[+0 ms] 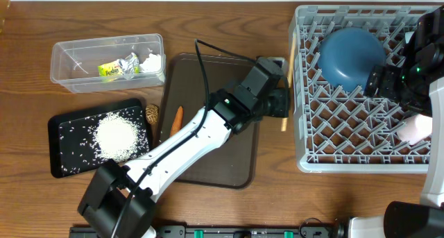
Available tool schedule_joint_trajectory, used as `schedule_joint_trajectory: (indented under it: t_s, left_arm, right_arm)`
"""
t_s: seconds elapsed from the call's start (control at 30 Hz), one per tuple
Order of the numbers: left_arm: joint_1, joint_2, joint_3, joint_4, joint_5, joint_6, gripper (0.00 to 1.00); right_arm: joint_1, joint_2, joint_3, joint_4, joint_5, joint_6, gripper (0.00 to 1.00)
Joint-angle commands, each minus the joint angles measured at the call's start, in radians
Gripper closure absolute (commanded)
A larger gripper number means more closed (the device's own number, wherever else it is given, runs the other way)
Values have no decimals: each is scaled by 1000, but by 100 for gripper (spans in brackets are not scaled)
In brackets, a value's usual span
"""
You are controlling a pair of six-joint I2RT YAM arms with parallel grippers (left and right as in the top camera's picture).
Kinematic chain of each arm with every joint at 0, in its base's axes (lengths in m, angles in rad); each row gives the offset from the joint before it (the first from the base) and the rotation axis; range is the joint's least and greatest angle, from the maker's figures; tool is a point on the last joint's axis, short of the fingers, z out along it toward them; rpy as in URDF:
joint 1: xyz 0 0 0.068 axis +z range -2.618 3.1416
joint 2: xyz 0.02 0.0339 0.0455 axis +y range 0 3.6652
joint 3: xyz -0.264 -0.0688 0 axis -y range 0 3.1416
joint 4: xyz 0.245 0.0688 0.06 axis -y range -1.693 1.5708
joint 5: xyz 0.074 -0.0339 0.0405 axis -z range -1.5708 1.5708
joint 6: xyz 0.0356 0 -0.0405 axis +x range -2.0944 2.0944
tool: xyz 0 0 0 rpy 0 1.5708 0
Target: Sort waste into correct bins and load items into the dishwasher rack
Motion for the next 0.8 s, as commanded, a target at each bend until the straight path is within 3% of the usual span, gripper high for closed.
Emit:
schedule_joint_trajectory:
  t_s: [0.0,0.33,0.5,0.63,0.77]
  left_arm:
    - [-20,34,8,52,69,-111,94]
    - [-103,147,8,240,68,-169,94]
    - [-116,182,8,251,56,-169,92]
    - [-116,188,8,251,56,-157,78]
    - [-114,187,8,229,56,-18,66]
  right_arm:
    - [-14,-5,-1,-5,-4,-12,1]
    - [-14,-5,-1,-1,-4,-12,1]
    - [-14,-5,-1,-2,-4,-12,1]
    - [-14,-5,-1,-1,-4,-12,1]
    - [-14,-5,-1,-3,-4,-12,1]
